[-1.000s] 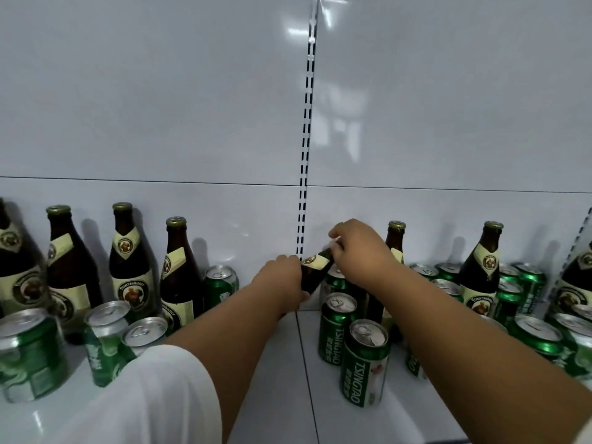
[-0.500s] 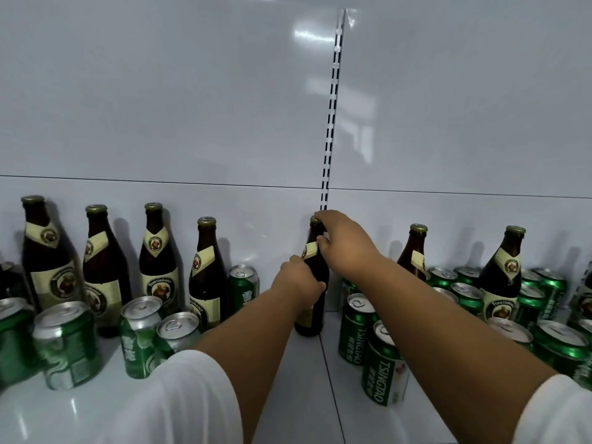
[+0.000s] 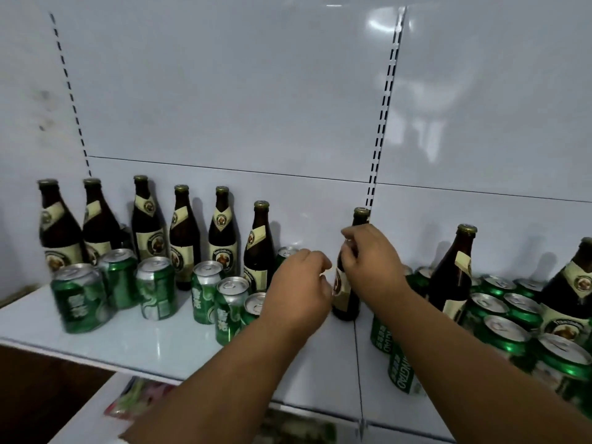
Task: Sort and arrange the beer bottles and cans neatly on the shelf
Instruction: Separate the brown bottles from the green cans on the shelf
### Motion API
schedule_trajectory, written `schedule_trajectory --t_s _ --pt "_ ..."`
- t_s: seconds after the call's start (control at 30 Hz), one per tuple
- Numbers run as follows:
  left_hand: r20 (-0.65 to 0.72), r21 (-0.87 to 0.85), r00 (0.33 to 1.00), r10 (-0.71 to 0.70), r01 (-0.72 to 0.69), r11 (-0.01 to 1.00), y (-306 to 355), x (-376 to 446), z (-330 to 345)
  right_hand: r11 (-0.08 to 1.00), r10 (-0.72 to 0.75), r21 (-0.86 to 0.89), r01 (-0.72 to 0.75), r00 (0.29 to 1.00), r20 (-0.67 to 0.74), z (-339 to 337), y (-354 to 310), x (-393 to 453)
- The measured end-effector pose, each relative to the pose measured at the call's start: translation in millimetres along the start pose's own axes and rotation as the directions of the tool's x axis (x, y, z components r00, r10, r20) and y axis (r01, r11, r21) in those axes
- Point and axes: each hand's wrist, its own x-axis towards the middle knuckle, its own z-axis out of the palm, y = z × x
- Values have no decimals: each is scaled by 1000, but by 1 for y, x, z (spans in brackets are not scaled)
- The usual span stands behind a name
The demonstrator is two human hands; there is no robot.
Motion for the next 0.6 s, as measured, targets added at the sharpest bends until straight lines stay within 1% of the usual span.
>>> schedule_trajectory --t_s 0.03,0.1,0.17,0.2,0.3,0.5,0.6 --pt "-45 4 999 19 -19 1000 -3 -9 -6 999 -15 31 16 1000 -4 -1 -3 -7" --pt "-121 17 993 8 -6 1000 -7 -27 -18 993 -79 83 80 997 -11 -2 -13 -21" --pt "-158 26 987 -28 32 999 -13 -43 -29 985 -128 117 127 992 3 2 -25 -32" --pt "-168 32 985 -48 54 998 -17 -51 -35 982 -137 137 131 990 36 4 -34 -36" --pt "-170 61 982 -79 90 994 -36 -70 -50 978 -142 173 121 983 118 13 -63 -43" --pt "-124 9 982 -140 142 990 -90 -84 -76 974 -179 159 160 977 117 46 -112 -40" --pt "-111 -13 977 -180 180 984 -135 -88 -99 966 -211 171 193 973 95 75 -146 -34"
